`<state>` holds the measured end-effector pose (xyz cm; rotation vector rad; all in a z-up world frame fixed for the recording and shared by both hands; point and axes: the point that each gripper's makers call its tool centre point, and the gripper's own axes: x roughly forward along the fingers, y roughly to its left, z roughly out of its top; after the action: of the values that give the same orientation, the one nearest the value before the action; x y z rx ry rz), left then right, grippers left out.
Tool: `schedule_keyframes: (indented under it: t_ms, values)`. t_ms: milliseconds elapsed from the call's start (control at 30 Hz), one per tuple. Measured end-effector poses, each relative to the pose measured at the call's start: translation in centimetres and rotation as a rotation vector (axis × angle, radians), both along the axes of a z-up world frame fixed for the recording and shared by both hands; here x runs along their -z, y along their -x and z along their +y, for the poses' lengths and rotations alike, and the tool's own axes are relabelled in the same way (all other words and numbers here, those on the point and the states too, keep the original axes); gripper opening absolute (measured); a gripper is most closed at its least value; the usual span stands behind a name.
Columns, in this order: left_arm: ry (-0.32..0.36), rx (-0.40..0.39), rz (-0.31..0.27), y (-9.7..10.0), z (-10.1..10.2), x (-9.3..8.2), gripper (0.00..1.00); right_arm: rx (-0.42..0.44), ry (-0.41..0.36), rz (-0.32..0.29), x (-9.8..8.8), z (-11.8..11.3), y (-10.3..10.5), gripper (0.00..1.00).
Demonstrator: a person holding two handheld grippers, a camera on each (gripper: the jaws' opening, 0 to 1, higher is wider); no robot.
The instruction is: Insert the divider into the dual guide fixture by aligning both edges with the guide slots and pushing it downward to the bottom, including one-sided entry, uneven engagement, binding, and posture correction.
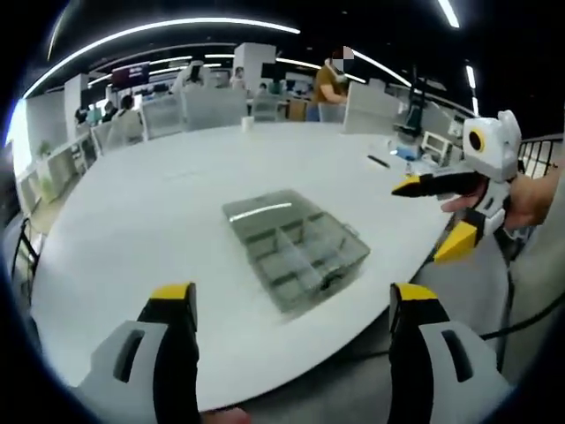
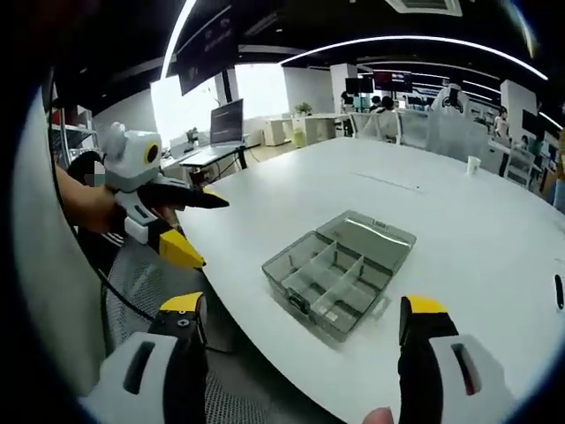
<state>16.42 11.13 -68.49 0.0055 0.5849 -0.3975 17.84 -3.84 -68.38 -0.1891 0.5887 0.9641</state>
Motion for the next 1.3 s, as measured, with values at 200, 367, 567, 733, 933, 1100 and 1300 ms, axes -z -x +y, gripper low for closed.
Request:
schedule_keyframes:
  t_ms: [200, 367, 567, 733, 933, 1100, 1300]
  values:
    - [0.008, -0.03, 0.011, 0.5, 0.2, 0.1, 0.88, 0.053, -0.004, 0.008, 0.2, -1.3, 0.3, 0.89]
    - [0.022, -0.065, 0.02, 0.9, 0.6, 0.0, 0.89, 0.121, -0.013, 0.017, 0.4, -2.6, -0.1, 0.89]
    - [0.035, -0.09, 0.016, 1.0, 0.6, -0.5, 0.89, 0.178, -0.028, 0.022, 0.4, -3.6, -0.4, 0.88]
    - [0.032, -0.113, 0.008, 1.1, 0.7, -1.1, 0.89, 0.197, -0.033, 0.02, 0.0, -3.8, -0.5, 0.88]
    - [0.034, -0.148, 0.012, 1.1, 1.5, -1.2, 0.88, 0.217, -0.042, 0.033, 0.0, -4.1, -0.7, 0.88]
    - [0.034, -0.161, 0.02, 1.3, 1.6, -1.2, 0.88, 0.231, -0.055, 0.048, 0.0, -4.4, -0.7, 0.88]
    - [0.057, -0.201, 0.024, 1.1, 2.3, -1.4, 0.88, 0.246, -0.06, 0.05, 0.0, -4.6, -0.9, 0.88]
